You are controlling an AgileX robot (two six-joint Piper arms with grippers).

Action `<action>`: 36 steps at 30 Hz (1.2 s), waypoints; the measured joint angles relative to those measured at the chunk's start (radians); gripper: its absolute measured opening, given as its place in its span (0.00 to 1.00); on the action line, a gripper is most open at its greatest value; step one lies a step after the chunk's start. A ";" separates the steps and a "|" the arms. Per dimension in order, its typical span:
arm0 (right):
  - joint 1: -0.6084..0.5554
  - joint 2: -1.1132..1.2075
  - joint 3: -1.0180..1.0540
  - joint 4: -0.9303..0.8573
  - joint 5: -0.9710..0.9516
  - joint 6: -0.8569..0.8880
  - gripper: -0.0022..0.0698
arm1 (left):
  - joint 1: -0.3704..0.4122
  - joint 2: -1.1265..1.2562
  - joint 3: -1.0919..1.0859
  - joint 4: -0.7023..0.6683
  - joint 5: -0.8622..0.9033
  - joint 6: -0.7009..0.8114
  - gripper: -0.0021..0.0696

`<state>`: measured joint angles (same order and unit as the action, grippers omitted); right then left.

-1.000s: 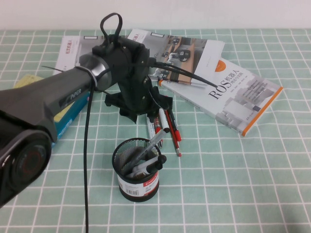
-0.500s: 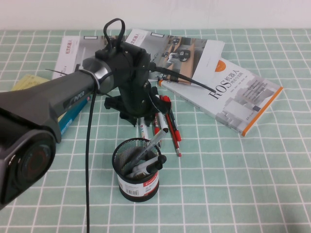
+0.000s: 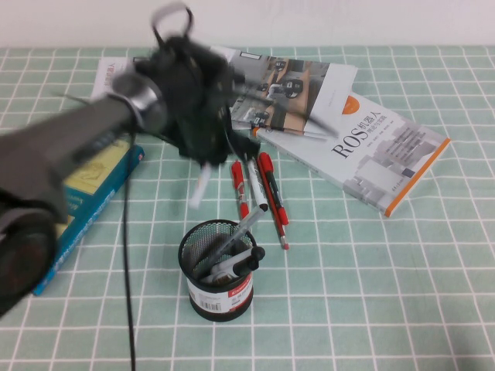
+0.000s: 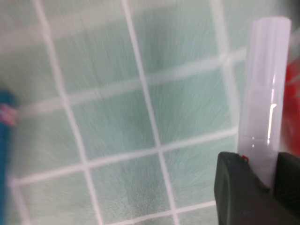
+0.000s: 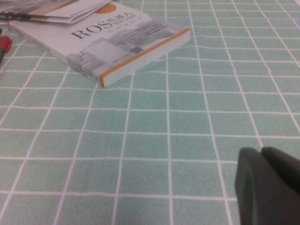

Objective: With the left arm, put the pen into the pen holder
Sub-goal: Pick up the pen on the table, then place the pen onto the pen holder

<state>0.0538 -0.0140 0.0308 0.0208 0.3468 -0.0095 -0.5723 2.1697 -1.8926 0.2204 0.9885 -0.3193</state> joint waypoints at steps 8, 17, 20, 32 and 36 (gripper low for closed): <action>0.000 0.000 0.000 0.000 0.000 0.000 0.00 | 0.000 -0.234 0.000 0.000 -0.026 0.049 0.18; 0.000 0.000 0.000 0.000 0.000 0.000 0.00 | 0.000 -0.497 0.286 -0.049 -0.242 0.087 0.18; 0.000 0.000 0.000 0.000 0.000 0.000 0.00 | 0.000 -0.629 0.503 -0.068 -0.408 0.088 0.18; 0.000 0.000 0.000 0.000 0.000 0.000 0.00 | 0.000 -0.979 1.333 -0.043 -1.400 0.071 0.18; 0.000 0.000 0.000 0.000 0.000 0.000 0.00 | 0.000 -0.979 1.434 0.076 -1.594 0.047 0.18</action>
<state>0.0538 -0.0140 0.0308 0.0208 0.3468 -0.0095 -0.5723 1.1904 -0.4582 0.2965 -0.6059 -0.2723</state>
